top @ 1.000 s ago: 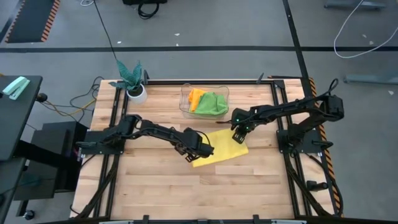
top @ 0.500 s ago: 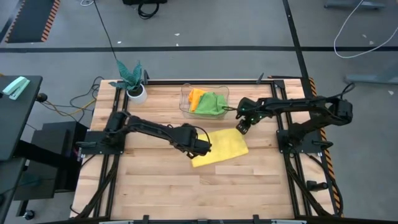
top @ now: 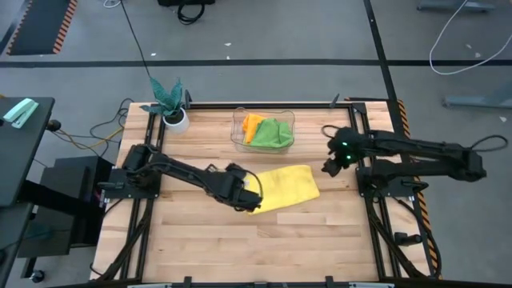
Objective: Fold microfiber towels
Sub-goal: Fold the yellow microfiber cloth
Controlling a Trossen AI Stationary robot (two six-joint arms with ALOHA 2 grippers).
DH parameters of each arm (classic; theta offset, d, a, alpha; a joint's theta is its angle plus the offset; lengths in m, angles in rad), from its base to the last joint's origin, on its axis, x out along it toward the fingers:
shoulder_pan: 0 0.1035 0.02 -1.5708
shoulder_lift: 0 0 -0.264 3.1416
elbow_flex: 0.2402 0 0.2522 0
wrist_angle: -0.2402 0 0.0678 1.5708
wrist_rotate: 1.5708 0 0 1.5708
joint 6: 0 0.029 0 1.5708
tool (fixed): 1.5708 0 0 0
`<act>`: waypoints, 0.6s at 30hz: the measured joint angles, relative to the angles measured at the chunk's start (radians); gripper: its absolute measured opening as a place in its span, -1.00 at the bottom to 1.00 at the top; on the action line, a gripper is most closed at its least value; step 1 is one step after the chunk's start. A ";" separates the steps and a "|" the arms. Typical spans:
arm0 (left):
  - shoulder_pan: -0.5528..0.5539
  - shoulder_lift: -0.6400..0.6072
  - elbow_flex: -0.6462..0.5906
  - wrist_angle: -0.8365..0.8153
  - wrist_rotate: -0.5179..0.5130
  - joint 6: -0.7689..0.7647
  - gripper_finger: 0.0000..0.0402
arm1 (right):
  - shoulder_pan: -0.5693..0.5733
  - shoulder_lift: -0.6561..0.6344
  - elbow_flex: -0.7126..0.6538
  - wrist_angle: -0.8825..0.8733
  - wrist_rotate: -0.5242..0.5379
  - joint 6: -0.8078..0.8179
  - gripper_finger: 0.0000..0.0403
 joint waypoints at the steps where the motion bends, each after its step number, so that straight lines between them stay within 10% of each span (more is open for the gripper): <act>1: -0.005 -0.014 -0.030 0.000 -0.003 -0.026 -0.70 | 0.012 -0.050 -0.014 -0.003 -0.003 0.039 -0.18; 18: -0.095 -0.427 -0.562 0.412 -0.155 -0.509 -0.83 | 0.069 -0.312 -0.059 -0.094 0.147 0.069 -0.19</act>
